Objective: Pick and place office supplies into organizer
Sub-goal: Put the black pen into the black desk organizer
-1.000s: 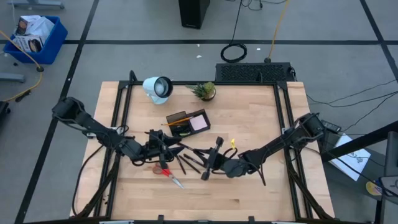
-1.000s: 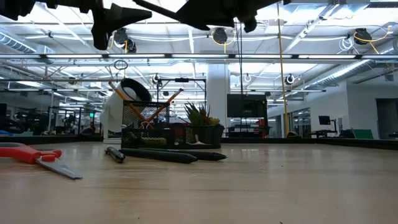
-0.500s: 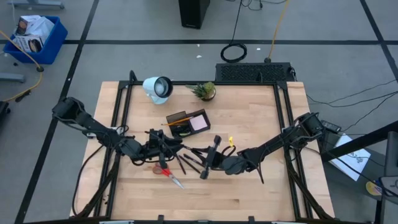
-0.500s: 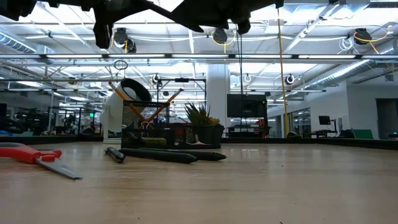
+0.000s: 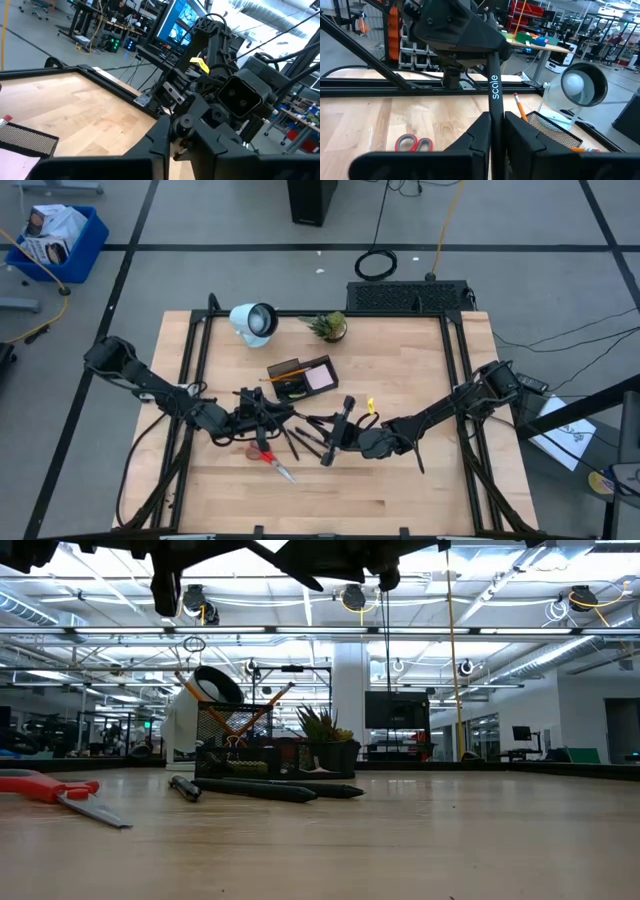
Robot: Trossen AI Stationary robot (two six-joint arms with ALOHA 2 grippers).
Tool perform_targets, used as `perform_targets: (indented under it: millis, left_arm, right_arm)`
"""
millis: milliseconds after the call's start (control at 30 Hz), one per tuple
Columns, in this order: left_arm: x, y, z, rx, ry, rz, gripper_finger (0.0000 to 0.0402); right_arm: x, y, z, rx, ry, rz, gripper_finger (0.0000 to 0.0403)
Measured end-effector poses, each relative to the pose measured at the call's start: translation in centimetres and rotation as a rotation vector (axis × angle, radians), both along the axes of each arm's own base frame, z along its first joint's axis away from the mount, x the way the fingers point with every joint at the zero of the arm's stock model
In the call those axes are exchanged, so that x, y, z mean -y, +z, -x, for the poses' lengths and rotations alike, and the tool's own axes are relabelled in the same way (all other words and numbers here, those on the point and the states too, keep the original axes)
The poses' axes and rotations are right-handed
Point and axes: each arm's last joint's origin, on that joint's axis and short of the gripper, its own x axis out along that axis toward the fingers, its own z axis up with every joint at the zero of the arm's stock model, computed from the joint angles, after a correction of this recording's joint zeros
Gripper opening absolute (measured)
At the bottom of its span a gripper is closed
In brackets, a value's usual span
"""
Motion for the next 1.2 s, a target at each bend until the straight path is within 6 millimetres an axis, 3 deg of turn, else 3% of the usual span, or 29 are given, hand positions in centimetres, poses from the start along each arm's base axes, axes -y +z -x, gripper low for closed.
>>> perform_targets:
  millis: [267, 500, 767, 1000, 1200]
  left_arm:
    - [0.0, -0.1, 0.0, -0.009, 0.006, -0.015, 0.0036]
    - [-0.2, -0.2, 0.0, -0.023, 0.046, -0.012, 0.0054]
    - [-0.7, -0.2, -0.2, -0.029, 0.073, -0.036, 0.0027]
    - [-1.9, 0.3, -0.3, -0.007, 0.113, -0.006, 0.0053]
    - [-3.8, 1.1, 0.6, -0.061, 0.141, 0.045, 0.0034]
  right_arm:
    - [0.0, -0.3, 0.0, -0.045, -0.001, 0.046, 0.0049]
    - [-0.3, -1.2, 1.1, -0.206, -0.221, 0.26, 0.0096]
    - [-2.9, -2.4, 3.5, -0.341, -0.336, 0.441, 0.0123]
    - [-5.5, -3.1, 5.8, -0.318, -0.343, 0.459, 0.0117]
    - [-6.8, -3.5, 7.1, -0.294, -0.3, 0.427, 0.012]
